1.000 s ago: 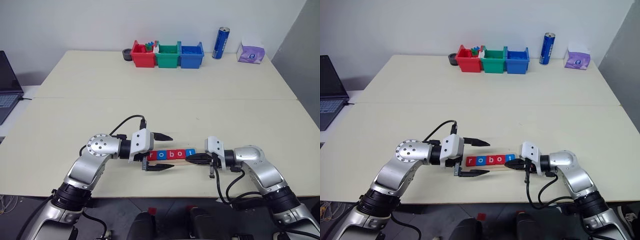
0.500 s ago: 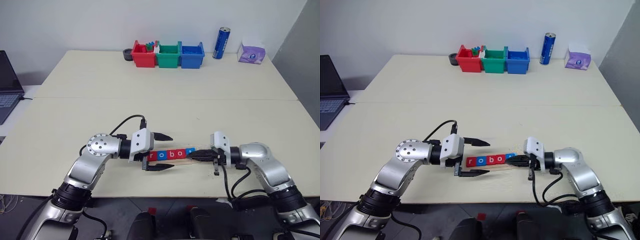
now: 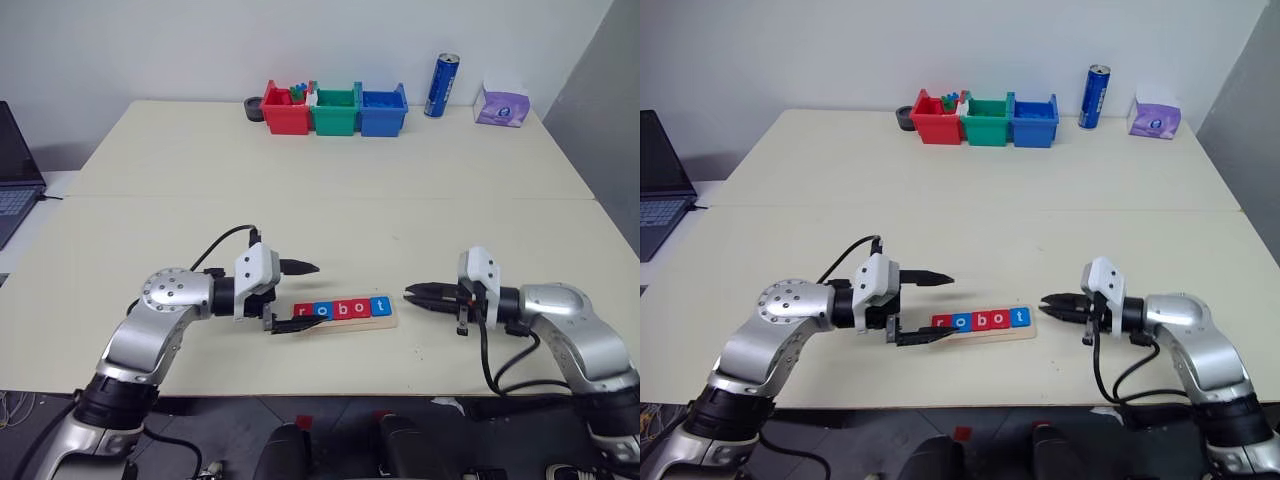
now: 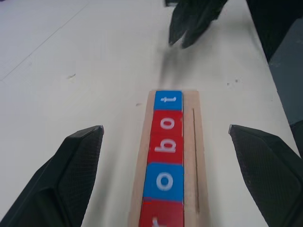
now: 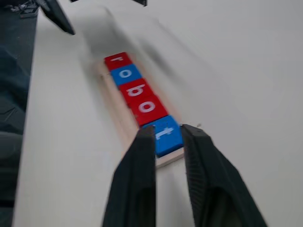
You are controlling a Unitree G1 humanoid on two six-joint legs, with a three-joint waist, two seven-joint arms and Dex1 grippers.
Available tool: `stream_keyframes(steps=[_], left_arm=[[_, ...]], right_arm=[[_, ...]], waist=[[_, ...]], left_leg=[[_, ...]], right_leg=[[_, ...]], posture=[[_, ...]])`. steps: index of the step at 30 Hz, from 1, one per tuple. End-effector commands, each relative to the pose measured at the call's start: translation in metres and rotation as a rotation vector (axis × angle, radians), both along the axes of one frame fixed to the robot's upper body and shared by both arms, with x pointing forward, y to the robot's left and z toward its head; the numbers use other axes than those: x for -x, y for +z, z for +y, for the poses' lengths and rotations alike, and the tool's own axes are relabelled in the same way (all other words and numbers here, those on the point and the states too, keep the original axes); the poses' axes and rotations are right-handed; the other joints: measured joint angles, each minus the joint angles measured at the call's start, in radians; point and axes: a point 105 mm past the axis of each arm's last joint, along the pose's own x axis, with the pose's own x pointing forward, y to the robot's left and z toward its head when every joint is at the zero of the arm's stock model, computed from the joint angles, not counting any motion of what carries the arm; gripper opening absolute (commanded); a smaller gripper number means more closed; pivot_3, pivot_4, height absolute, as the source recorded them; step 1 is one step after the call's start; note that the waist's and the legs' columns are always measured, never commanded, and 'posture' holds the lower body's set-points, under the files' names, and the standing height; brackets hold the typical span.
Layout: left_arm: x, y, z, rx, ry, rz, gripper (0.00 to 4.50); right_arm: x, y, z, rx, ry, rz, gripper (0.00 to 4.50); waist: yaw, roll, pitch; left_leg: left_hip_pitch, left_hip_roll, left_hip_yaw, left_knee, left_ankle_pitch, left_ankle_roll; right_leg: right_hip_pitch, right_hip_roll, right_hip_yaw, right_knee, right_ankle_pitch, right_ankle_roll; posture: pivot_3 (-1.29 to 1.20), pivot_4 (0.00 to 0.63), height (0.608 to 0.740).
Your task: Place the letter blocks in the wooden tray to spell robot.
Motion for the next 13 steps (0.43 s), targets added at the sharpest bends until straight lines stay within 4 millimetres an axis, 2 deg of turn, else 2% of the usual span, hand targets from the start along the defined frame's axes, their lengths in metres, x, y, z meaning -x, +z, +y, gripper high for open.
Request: stream_keyframes(steps=[1, 3, 7, 8, 13], left_arm=[[0.013, 0.006, 0.018, -0.036, -0.004, -0.010, 4.50], [0.019, 0.003, 0.034, -0.073, 0.021, 0.016, 4.50], [0.023, 0.003, 0.050, -0.105, 0.060, 0.026, 4.50], [0.023, 0.002, 0.052, -0.113, 0.066, 0.022, 4.50], [0.023, 0.004, 0.052, -0.121, 0.076, 0.010, 4.50]], right_arm=[[0.013, 0.012, 0.008, 0.023, 0.068, -0.056, 2.26], [0.014, 0.012, 0.011, 0.046, 0.075, -0.064, 2.95], [0.008, 0.008, 0.011, 0.105, 0.049, -0.065, 4.35], [0.008, 0.008, 0.011, 0.106, 0.050, -0.050, 4.48], [0.003, 0.009, 0.010, 0.108, 0.055, -0.047, 4.48]], waist=[[-0.003, 0.000, 0.000], [-0.005, -0.001, 0.000], [0.000, -0.001, 0.000], [0.001, -0.001, 0.000], [0.003, -0.001, 0.001]], left_leg=[[0.000, 0.000, 0.000, 0.000, 0.000, 0.000], [0.001, 0.000, 0.001, 0.000, 0.000, 0.000], [0.001, 0.000, 0.000, 0.000, 0.000, 0.000], [0.001, 0.000, 0.000, 0.000, 0.000, 0.000], [0.001, 0.000, 0.001, 0.000, 0.000, 0.000]], right_leg=[[0.000, 0.000, 0.000, 0.000, 0.000, 0.000], [0.000, 0.001, 0.000, 0.000, 0.000, 0.000], [0.000, 0.001, -0.001, 0.000, 0.000, 0.000], [0.000, 0.001, -0.001, 0.000, -0.001, 0.001], [0.000, 0.000, -0.001, -0.001, 0.000, 0.000]], posture=[[0.00, 0.150, 0.740], [0.00, 0.150, 0.740], [0.00, 0.150, 0.740], [0.00, 0.150, 0.740], [0.00, 0.150, 0.740]])
